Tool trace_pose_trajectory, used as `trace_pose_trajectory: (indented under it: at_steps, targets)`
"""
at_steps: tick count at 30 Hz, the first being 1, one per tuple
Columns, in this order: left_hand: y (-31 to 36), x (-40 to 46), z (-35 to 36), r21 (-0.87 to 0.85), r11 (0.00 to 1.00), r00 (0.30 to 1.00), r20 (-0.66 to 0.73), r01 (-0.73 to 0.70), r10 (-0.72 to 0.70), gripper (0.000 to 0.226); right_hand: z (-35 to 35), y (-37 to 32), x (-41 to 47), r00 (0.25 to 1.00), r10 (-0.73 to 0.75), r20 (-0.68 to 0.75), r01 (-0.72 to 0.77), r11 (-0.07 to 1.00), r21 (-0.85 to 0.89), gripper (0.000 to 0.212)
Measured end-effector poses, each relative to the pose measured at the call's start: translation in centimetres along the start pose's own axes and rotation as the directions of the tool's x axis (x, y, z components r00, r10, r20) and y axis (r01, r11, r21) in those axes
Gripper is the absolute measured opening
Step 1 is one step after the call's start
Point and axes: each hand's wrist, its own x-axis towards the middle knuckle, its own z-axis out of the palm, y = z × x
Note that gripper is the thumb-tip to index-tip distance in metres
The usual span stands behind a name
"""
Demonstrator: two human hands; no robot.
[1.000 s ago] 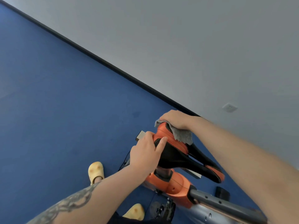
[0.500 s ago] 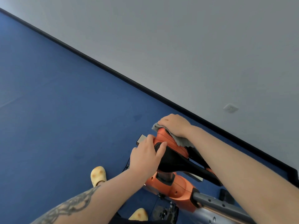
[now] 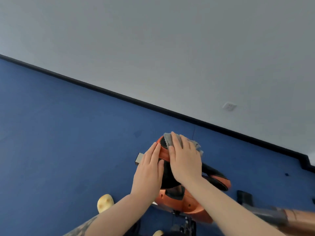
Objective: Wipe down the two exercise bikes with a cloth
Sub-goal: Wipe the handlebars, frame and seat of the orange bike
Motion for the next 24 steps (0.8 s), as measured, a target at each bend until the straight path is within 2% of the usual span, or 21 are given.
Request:
trace_pose_trajectory:
  at_steps: [2, 3, 5, 7, 8, 9, 11, 13, 14, 16, 17, 19, 21, 22, 24]
  targets:
    - [-0.1, 0.3, 0.0, -0.005, 1.000, 1.000, -0.016, -0.022, 0.022, 0.053, -0.4, -0.2, 1.6, 0.996, -0.090, 0.028, 0.086, 0.991, 0.101, 0.048]
    - [-0.4, 0.5, -0.1, 0.002, 0.999, 0.999, -0.018, -0.048, 0.048, 0.051, -1.0, -0.1, 2.9, 0.993, -0.091, 0.080, 0.074, 0.978, 0.193, 0.043]
    - [-0.7, 1.3, -0.7, -0.012, 0.996, 0.996, -0.014, -0.091, 0.091, 0.045, -2.0, 0.9, 5.5, 0.960, -0.053, 0.276, -0.047, 0.937, 0.345, 0.039]
    - [-0.8, 2.6, -1.7, -0.040, 0.992, 0.993, 0.007, -0.120, 0.120, 0.042, -2.1, 1.5, 6.2, 0.922, -0.024, 0.386, -0.130, 0.920, 0.370, 0.040]
    - [-0.8, 3.6, -2.1, -0.040, 0.988, 0.988, 0.022, -0.152, 0.153, 0.040, -1.8, 1.9, 5.5, 0.929, 0.010, 0.370, -0.142, 0.933, 0.331, 0.041]
    - [-0.7, 4.6, -2.4, -0.036, 0.981, 0.980, 0.046, -0.192, 0.194, 0.038, -1.4, 2.2, 4.1, 0.954, 0.063, 0.293, -0.143, 0.955, 0.259, 0.041]
    - [-0.3, 6.6, -2.4, -0.062, 0.971, 0.967, 0.102, -0.229, 0.235, 0.035, -0.8, 3.0, 0.5, 0.981, 0.193, 0.010, -0.193, 0.980, 0.052, 0.047]
    - [0.1, 7.8, -2.0, -0.138, 0.976, 0.970, 0.151, -0.170, 0.191, 0.035, -1.0, 2.6, -1.5, 0.956, 0.273, -0.108, -0.282, 0.957, -0.071, 0.054]
    - [0.0, 7.9, -1.8, -0.190, 0.976, 0.975, 0.172, -0.106, 0.139, 0.035, -0.8, 2.0, -1.4, 0.939, 0.316, -0.139, -0.328, 0.942, -0.071, 0.053]
    - [-0.3, 7.8, -1.5, -0.298, 0.954, 0.978, 0.206, 0.024, 0.039, 0.035, -0.4, -0.4, -0.5, 0.918, 0.371, -0.137, -0.373, 0.928, 0.011, 0.047]
    - [-0.5, 7.7, -1.4, -0.352, 0.934, 0.976, 0.218, 0.068, 0.011, 0.035, 0.0, -1.8, -0.3, 0.930, 0.342, -0.138, -0.337, 0.940, 0.056, 0.045]
    - [-0.8, 7.6, -1.6, -0.448, 0.884, 0.966, 0.257, 0.133, -0.015, 0.039, 0.6, -3.7, -0.5, 0.973, 0.202, -0.114, -0.193, 0.977, 0.085, 0.047]
    - [-1.4, 8.0, -1.8, -0.466, 0.876, 0.953, 0.302, 0.126, 0.024, 0.039, -0.3, -2.4, -0.3, 0.996, 0.091, -0.017, -0.088, 0.989, 0.115, 0.046]
    - [-1.8, 8.3, -1.9, -0.443, 0.891, 0.943, 0.329, 0.100, 0.058, 0.037, -0.7, -1.2, 0.2, 0.993, 0.120, 0.020, -0.122, 0.980, 0.159, 0.045]
    - [-2.6, 9.2, -2.0, -0.403, 0.913, 0.919, 0.378, 0.059, 0.107, 0.035, -1.1, 0.6, 0.9, 0.956, 0.292, 0.025, -0.291, 0.936, 0.198, 0.043]
